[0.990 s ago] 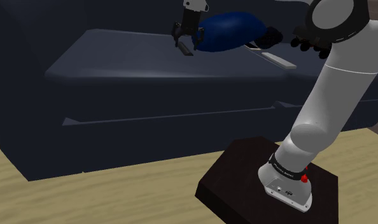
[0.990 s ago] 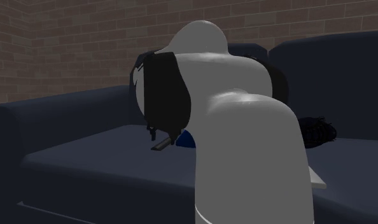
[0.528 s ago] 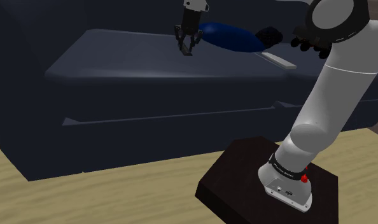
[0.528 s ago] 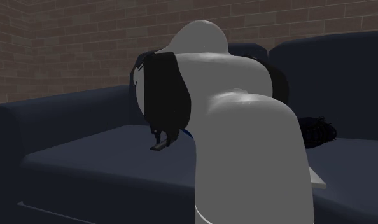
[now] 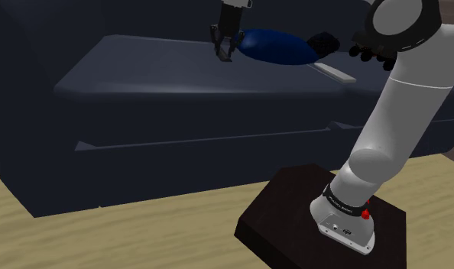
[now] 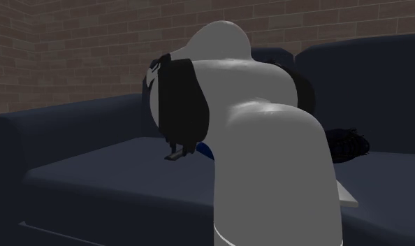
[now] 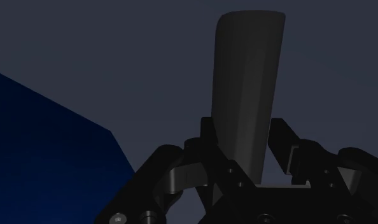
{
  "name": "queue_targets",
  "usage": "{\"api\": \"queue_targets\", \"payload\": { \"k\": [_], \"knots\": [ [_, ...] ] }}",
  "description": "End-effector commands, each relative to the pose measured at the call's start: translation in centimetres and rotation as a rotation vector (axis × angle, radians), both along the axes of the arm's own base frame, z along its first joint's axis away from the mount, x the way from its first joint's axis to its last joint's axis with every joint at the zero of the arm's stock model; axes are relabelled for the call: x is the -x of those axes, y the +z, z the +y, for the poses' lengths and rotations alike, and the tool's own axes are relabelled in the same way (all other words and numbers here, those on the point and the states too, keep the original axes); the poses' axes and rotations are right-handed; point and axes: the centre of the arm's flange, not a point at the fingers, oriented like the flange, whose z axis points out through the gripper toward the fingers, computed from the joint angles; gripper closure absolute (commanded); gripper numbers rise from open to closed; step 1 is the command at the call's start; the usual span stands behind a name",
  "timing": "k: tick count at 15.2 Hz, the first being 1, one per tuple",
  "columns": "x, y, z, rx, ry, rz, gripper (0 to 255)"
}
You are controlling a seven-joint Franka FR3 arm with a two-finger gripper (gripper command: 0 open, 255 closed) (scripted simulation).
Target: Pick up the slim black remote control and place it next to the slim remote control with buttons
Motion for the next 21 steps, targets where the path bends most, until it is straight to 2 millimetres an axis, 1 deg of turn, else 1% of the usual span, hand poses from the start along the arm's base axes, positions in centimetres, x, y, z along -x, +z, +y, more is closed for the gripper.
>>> {"api": "queue_targets", "payload": {
  "k": [1, 12, 21],
  "knots": [
    [-0.1, 1.1, 0.0, 0.000, 0.000, 0.000, 255],
    [-0.1, 6.8, 0.0, 0.000, 0.000, 0.000, 255],
    [8.4, 6.9, -8.4, 0.000, 0.000, 0.000, 255]
  ]
}}
